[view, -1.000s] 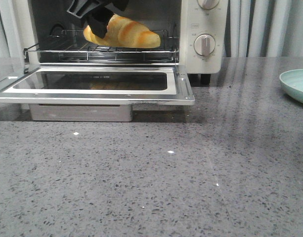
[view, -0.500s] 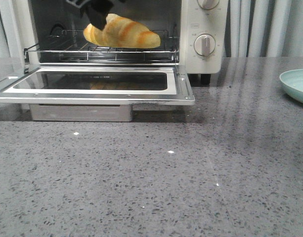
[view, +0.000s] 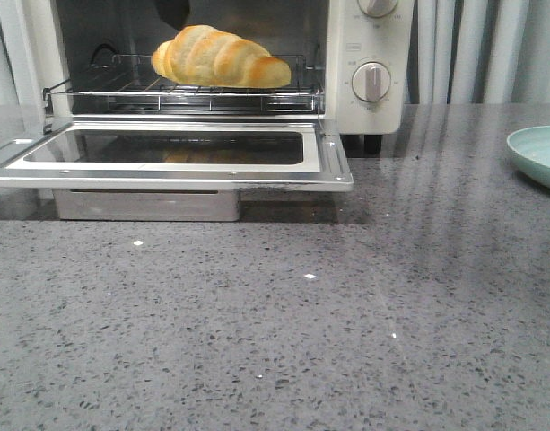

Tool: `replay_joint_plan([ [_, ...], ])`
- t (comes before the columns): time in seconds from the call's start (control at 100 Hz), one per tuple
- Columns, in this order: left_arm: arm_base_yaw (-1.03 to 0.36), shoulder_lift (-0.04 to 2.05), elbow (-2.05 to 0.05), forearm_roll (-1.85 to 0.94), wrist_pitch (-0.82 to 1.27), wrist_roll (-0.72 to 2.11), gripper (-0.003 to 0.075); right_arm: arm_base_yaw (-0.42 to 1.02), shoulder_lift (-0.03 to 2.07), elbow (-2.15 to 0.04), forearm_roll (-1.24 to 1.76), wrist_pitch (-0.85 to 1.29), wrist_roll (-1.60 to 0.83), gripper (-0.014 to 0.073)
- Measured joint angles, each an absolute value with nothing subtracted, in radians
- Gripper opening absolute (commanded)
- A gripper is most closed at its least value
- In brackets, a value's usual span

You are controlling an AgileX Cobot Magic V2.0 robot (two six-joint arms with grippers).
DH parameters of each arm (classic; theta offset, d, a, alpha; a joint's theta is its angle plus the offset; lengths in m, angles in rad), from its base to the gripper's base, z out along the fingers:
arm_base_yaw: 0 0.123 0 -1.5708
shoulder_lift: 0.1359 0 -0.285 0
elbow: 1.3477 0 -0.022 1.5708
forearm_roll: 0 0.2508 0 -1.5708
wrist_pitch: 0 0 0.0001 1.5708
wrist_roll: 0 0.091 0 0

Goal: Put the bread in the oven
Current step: 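Lower the croissant onto the rack and open the right gripper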

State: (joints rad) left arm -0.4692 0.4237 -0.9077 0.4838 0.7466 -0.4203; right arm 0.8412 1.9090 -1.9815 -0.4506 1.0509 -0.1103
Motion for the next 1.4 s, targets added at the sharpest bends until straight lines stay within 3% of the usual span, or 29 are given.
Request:
replay_joint_plan([
  [0.08,-0.469,0.409,-0.908,0.484,0.758,-0.42,-0.0022,0.875,1.888,-1.981,-0.439,1.074,-0.11,0.0307],
  [0.42,-0.469,0.171,-0.815,0.484,0.742,-0.433,-0.0022,1.017,1.796,-1.981,-0.431,1.231,-0.11,0.0287],
  [0.71,-0.314,0.056,-0.685,0.487,0.742,-0.446,-0.0022,1.037,1.706,-1.981,-0.428,1.252,-0.034,-0.0076],
  [1.06,0.012,0.056,-0.521,0.424,0.534,-0.446,-0.0022,1.037,1.611,-1.981,-0.477,1.266,0.058,-0.0064],
  [1.4,0.052,0.056,-0.294,0.403,0.304,-0.446,-0.0021,1.037,1.559,-1.981,-0.611,1.266,0.137,-0.0064],
])
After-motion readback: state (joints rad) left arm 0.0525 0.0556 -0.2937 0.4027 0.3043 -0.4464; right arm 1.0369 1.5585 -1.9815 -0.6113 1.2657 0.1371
